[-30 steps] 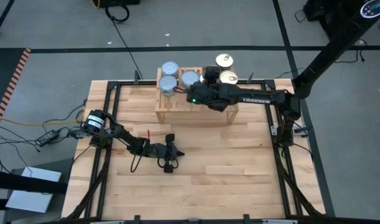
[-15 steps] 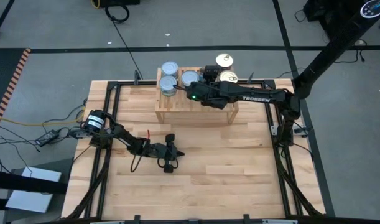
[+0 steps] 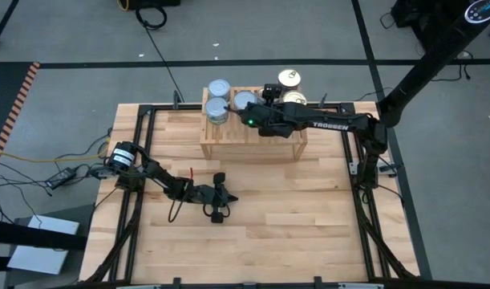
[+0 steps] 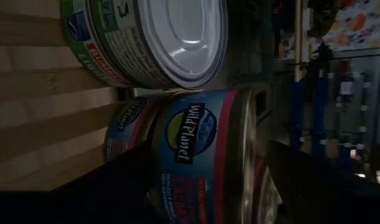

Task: Stack canned seafood by type on shelf
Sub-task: Stack the blue tuna can on top of the other blue tuna can on the shelf

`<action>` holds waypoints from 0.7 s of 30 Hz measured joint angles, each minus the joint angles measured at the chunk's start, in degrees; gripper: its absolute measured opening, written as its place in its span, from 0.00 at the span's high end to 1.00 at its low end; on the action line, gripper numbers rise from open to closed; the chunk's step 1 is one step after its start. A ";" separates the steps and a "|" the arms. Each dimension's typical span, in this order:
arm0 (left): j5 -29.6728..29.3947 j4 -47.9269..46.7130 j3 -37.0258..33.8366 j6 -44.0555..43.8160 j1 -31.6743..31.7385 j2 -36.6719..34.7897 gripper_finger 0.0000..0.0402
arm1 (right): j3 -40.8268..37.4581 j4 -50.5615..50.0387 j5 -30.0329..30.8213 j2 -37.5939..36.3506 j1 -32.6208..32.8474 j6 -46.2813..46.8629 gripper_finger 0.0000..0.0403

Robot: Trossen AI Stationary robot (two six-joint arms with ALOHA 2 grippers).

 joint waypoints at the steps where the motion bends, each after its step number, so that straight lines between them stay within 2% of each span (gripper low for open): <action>1: 0.00 0.00 0.01 -0.01 -0.01 0.00 0.99 | 0.00 0.12 -0.78 0.00 -0.29 0.22 0.20; 9: 0.00 -0.03 0.01 -0.01 0.00 0.00 0.99 | 0.07 0.67 -4.16 0.00 -1.69 0.37 0.21; 21: 0.00 -0.16 0.01 0.01 0.00 0.00 0.99 | 0.07 3.02 -5.09 0.00 -3.17 0.86 0.18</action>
